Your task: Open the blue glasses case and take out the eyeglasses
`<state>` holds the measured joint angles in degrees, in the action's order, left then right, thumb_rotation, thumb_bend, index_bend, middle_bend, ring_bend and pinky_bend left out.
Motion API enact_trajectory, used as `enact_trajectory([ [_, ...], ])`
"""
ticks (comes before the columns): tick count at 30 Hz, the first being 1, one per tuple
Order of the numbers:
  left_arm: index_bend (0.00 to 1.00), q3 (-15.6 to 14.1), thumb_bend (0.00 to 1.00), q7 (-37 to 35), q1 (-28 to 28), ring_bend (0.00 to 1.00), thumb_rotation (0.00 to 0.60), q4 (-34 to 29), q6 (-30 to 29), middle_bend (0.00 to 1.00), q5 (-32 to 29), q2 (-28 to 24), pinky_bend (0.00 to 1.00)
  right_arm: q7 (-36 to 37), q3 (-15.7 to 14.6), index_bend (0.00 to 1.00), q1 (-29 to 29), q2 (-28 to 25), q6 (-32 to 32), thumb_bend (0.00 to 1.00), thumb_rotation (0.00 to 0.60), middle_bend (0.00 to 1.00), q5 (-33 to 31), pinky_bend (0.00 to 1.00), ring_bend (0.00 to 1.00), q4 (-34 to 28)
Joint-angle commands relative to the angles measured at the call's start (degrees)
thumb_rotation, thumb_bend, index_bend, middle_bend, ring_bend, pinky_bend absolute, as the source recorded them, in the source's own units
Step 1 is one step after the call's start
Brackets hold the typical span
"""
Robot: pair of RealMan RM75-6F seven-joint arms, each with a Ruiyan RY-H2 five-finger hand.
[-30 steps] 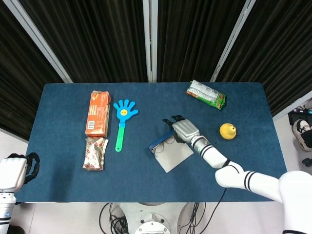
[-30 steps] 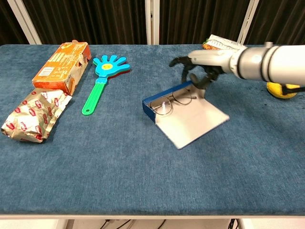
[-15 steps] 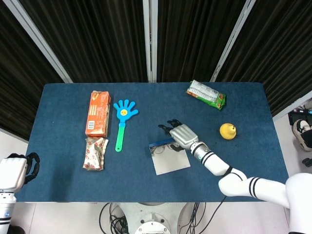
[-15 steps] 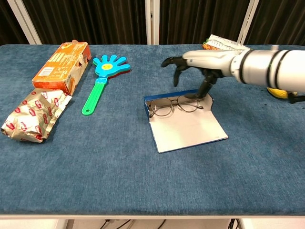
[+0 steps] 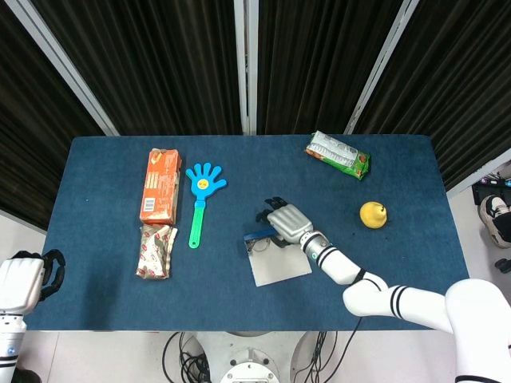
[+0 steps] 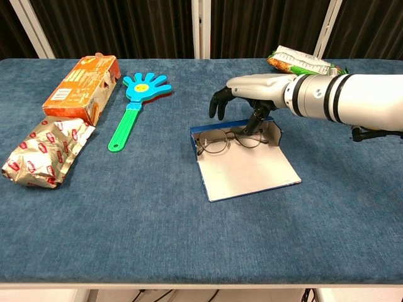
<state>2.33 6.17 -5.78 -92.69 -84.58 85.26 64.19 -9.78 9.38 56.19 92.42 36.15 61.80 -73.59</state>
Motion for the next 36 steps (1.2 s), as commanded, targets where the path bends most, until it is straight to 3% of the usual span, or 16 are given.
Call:
enact_trajectory([
  [1, 0.78, 0.0, 0.31, 0.01, 0.0, 0.66, 0.6, 0.02, 0.01, 0.81, 0.0, 0.01, 0.49, -0.29, -0.18, 0.31, 0.02, -0.09, -0.1, 0.43, 0.6, 0.27, -0.46, 0.0, 0.0, -0.03],
  [23, 0.77, -0.01, 0.31, -0.12, -0.02, 0.66, 0.6, 0.03, 0.04, 0.81, 0.0, -0.03, 0.48, -1.36, -0.48, 0.49, 0.29, 0.36, 0.71, 0.48, 0.6, 0.3, -1.78, 0.0, 0.0, 0.11],
  [31, 0.76, 0.0, 0.31, -0.01, -0.03, 0.66, 0.6, 0.04, 0.04, 0.81, -0.01, 0.01, 0.47, -2.16, 1.75, 0.59, -1.05, 4.09, 8.92, 0.48, 0.6, 0.32, -0.32, 0.0, 0.0, 2.43],
  [36, 0.76, 0.01, 0.31, -0.11, -0.04, 0.66, 0.6, 0.05, 0.07, 0.81, -0.04, 0.0, 0.47, -5.17, 3.15, 0.6, -1.1, 9.23, 15.1, 0.49, 0.6, 0.32, 0.78, 0.0, 0.0, 7.46],
])
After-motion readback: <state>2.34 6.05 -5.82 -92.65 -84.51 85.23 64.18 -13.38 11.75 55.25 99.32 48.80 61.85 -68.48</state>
